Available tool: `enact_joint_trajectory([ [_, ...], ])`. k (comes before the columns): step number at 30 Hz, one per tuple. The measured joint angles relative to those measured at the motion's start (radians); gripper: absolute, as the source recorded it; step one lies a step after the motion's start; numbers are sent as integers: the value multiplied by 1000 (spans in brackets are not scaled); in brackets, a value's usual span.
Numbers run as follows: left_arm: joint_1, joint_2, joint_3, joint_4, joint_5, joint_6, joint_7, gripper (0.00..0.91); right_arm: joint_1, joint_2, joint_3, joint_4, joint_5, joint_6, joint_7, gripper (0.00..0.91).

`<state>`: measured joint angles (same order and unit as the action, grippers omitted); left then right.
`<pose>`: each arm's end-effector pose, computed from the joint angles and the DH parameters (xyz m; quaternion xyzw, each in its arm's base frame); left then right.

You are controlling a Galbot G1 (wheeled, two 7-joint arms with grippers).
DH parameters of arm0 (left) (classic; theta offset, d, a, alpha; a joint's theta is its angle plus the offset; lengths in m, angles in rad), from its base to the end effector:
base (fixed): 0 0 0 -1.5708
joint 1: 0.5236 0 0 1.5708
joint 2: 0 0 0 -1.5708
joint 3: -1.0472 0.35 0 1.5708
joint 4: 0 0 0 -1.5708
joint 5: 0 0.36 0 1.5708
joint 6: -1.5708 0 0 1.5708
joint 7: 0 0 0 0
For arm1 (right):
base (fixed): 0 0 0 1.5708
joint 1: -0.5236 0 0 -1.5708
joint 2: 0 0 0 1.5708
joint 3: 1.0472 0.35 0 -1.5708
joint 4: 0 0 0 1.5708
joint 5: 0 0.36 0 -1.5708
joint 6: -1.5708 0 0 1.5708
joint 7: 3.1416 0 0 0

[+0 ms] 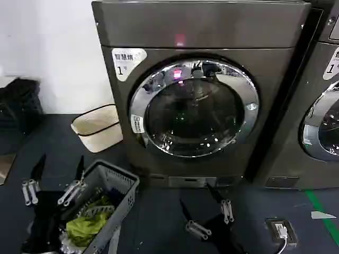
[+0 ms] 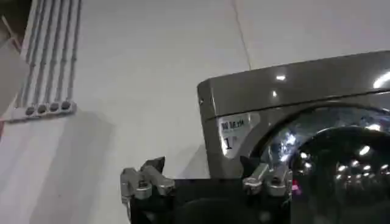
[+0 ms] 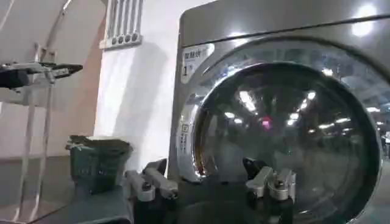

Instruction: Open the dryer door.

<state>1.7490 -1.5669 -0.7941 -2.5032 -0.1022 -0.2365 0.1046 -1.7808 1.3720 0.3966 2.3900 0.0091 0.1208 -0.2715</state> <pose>0.1187 0.0576 -0.1798 -0.0278 0.9699 0.0711 0.2311 0.1199 0.0133 -0.2312 -0.2484 0.9638 -0.0277 0.0926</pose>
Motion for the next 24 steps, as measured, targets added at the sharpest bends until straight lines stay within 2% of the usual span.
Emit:
enact_joint_trajectory([
  [6,-5,2,-5,-7,-63,52,-33,907,27,-7,16,-7,36,-12,-2,907],
  [13,-8,1,-18,0,-64,41,-35,907,135,-84,86,-63,173,-86,-52,907],
  [18,-3,-5,-13,1,-64,32,-33,907,283,-197,124,-163,318,-127,-114,907],
  [24,7,-7,-16,2,-68,13,-25,907,464,-297,69,-304,356,-126,-153,907],
])
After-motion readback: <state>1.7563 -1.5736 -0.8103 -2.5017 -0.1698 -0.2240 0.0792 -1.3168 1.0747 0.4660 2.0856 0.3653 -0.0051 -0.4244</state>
